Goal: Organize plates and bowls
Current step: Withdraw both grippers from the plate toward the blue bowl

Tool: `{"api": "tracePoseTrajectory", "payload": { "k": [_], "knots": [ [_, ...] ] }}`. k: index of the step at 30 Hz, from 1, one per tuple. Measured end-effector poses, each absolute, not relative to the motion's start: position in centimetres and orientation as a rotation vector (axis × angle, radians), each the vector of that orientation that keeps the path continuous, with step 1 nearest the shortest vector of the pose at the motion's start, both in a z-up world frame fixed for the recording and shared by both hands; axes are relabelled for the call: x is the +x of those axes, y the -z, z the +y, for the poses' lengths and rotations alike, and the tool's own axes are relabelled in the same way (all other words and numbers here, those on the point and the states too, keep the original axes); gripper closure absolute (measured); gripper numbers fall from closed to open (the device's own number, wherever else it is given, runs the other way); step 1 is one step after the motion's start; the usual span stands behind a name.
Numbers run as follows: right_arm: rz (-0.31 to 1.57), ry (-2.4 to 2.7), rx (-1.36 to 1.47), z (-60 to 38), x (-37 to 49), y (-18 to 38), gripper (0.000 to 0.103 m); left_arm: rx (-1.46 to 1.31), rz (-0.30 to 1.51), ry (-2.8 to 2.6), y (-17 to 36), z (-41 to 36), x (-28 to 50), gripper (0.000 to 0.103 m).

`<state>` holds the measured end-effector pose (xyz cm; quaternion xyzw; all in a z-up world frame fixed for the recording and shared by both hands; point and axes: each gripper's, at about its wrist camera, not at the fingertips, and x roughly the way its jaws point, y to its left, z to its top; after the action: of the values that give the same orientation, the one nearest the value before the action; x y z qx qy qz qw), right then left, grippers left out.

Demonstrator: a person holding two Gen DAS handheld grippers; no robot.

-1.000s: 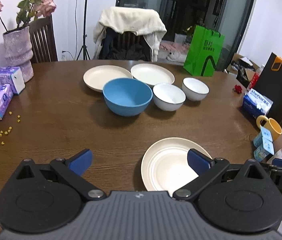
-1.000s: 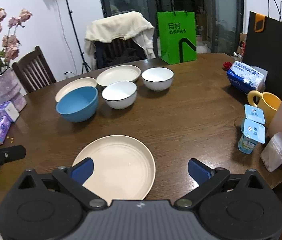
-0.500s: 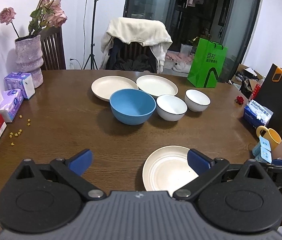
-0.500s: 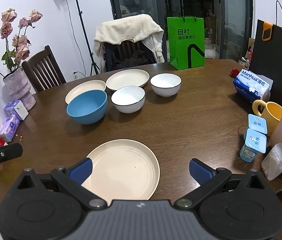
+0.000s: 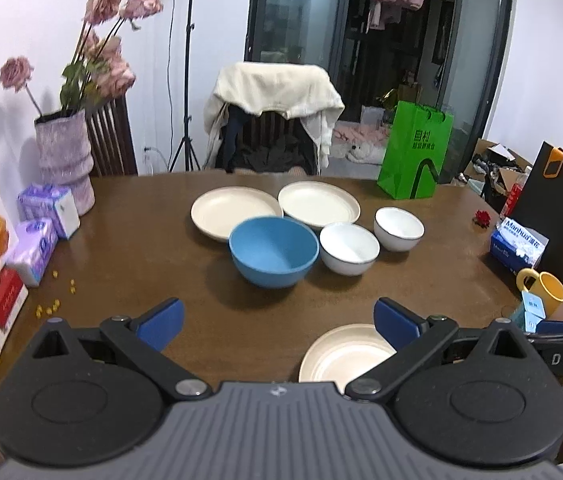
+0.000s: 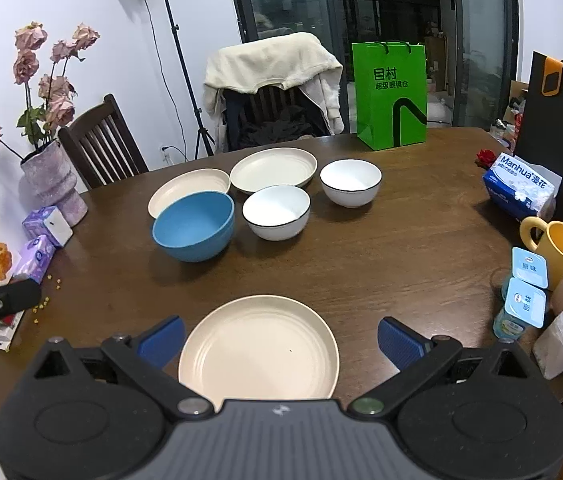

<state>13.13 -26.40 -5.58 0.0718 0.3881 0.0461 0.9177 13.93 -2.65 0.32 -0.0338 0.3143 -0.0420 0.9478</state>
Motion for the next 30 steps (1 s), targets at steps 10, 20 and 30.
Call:
{"api": "tracePoseTrajectory", "payload": {
  "k": [10, 20, 30],
  "knots": [
    [0.794, -0.076, 0.128, -24.6, 15.8, 4.3, 0.0, -0.076, 0.638, 0.118, -1.8, -1.3, 17.8, 0.0],
    [0.804, -0.087, 0.122, -23.0, 20.2, 3.4, 0.0, -0.067, 0.635, 0.102, -2.9, 0.4, 23.1, 0.0],
    [0.823, -0.092, 0.106, -21.1, 25.8, 3.0, 0.0, -0.072, 0.629, 0.077, -3.6, 2.8, 28.5, 0.0]
  ]
}}
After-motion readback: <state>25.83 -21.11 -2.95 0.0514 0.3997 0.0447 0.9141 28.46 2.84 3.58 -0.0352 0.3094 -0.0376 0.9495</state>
